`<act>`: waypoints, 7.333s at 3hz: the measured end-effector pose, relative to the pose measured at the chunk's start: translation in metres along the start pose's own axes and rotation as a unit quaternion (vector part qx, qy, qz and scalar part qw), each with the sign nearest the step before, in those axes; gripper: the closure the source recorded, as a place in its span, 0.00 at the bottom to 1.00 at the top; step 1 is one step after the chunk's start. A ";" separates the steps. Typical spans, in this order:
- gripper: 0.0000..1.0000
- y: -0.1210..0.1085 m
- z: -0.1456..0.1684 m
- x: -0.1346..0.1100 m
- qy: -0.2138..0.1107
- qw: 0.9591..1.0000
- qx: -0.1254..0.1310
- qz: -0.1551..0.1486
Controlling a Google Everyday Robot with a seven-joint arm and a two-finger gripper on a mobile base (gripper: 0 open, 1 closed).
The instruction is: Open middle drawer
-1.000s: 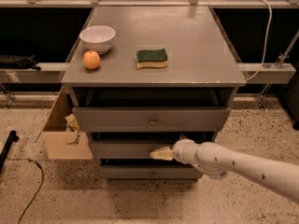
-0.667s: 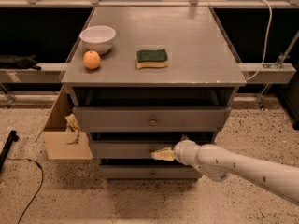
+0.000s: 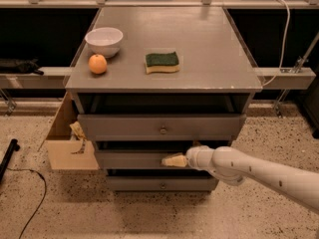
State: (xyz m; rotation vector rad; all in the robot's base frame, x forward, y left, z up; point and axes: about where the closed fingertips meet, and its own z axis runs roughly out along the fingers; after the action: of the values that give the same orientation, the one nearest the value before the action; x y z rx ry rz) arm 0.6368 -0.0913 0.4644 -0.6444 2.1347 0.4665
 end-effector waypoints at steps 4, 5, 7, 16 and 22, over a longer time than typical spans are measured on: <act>0.00 0.004 0.028 0.009 0.021 0.999 0.010 -0.031; 0.00 0.004 0.028 0.009 0.021 0.999 0.010 -0.031; 0.38 0.004 0.028 0.009 0.021 0.999 0.010 -0.031; 0.53 0.013 0.010 0.021 0.054 0.998 0.011 -0.029; 0.00 -0.006 0.015 0.039 0.029 0.998 0.019 -0.044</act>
Offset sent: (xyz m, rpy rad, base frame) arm 0.0133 -0.0043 -0.0050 -0.0378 -0.0122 0.0162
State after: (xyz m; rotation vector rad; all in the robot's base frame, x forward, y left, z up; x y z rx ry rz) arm 0.6290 -0.0991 0.4238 -0.7354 2.1538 0.3624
